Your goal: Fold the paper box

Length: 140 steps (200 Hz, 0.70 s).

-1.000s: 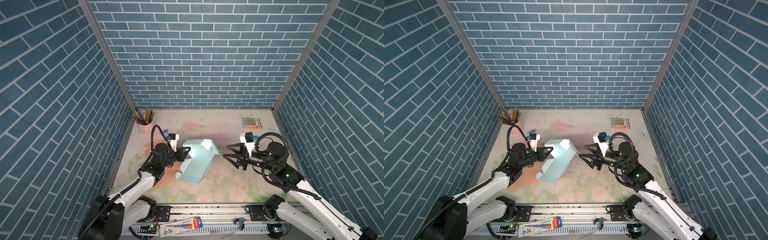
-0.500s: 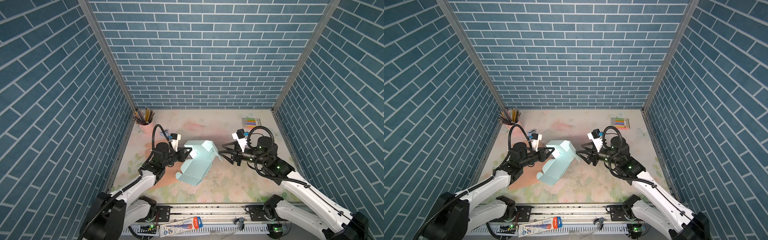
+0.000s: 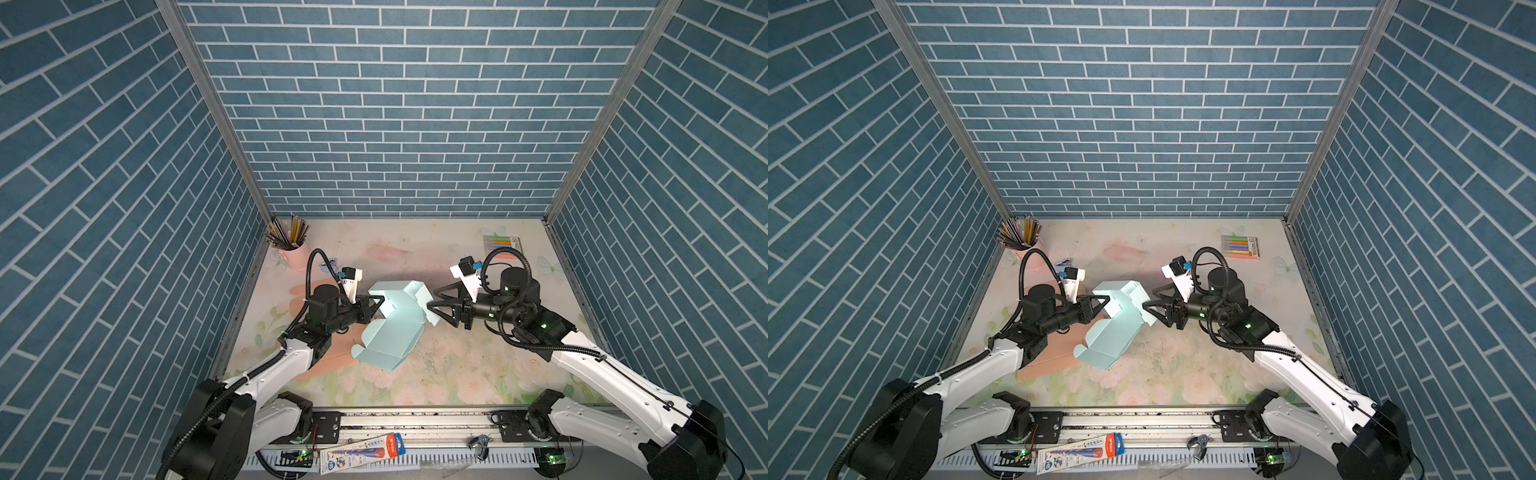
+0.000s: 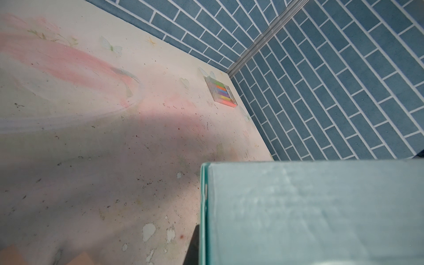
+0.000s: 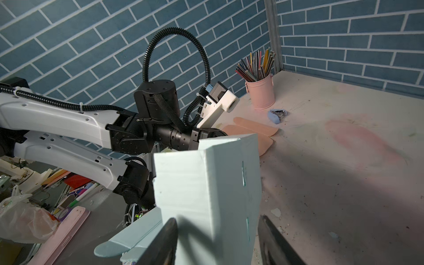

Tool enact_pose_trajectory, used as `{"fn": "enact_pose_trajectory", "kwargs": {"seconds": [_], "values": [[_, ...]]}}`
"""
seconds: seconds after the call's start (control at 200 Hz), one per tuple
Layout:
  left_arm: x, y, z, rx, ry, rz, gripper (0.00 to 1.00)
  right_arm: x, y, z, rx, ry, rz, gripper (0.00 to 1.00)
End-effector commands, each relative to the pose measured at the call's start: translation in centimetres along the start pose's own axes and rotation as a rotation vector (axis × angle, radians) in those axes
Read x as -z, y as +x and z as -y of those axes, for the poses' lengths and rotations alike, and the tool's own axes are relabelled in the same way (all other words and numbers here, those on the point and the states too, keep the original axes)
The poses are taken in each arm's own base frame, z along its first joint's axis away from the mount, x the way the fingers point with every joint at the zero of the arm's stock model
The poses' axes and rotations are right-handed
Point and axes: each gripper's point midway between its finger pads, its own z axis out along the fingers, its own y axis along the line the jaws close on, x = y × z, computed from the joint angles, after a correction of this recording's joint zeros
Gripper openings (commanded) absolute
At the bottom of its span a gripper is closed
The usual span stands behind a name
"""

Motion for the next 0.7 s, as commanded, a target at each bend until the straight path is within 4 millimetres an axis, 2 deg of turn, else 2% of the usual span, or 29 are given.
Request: {"fn": "enact_pose_trajectory", "kwargs": {"seconds": [0.0,0.26,0.695], "values": [[-0.2,-1.6,1.0,-0.017,0.028,0.038,0.02,-0.3,-0.4,0.4,0.074,0.058,-0.015,0.56],[-0.4,-1.4,1.2,-0.015,0.03,0.035,0.02,-0.9,0.1,1.0,0.098,0.118,-0.061,0.53],[-1.5,-0.8,0.3,0.032,0.007,0.018,0.02,-1.7,0.3,2.7,0.112,0.258,-0.089,0.46]]}}
